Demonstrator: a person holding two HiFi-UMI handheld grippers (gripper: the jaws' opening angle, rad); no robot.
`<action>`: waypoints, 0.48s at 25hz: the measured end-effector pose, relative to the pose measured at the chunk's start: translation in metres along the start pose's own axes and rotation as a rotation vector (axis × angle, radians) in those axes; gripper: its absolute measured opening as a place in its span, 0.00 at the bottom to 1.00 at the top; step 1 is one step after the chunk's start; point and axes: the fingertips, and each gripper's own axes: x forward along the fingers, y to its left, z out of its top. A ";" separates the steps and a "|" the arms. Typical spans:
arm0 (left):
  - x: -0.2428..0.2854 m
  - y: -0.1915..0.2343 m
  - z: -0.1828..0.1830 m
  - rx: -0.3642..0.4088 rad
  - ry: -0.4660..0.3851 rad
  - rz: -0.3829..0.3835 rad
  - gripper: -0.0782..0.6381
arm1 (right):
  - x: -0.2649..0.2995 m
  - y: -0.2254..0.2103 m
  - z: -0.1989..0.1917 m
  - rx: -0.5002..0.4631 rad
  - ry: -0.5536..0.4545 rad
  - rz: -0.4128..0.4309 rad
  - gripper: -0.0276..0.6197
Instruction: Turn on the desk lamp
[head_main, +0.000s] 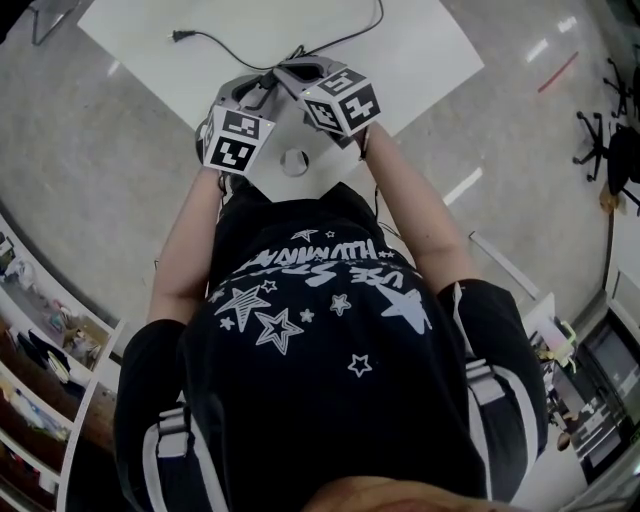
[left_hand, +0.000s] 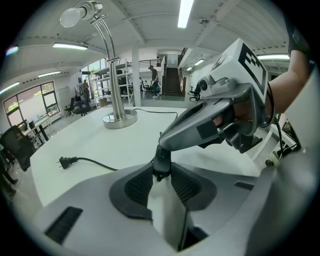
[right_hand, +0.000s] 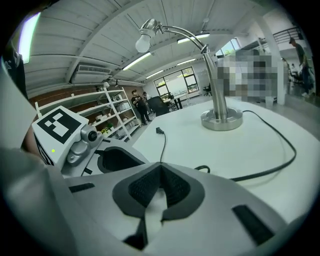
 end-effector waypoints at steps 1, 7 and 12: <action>-0.001 0.000 0.000 -0.001 0.002 0.000 0.29 | 0.000 0.001 0.001 -0.005 0.013 0.000 0.05; -0.003 0.001 -0.001 -0.011 0.009 -0.007 0.28 | 0.002 0.002 0.001 0.028 0.048 0.007 0.05; -0.001 -0.003 -0.002 -0.001 0.011 -0.017 0.28 | 0.002 -0.003 -0.006 0.068 0.070 0.000 0.05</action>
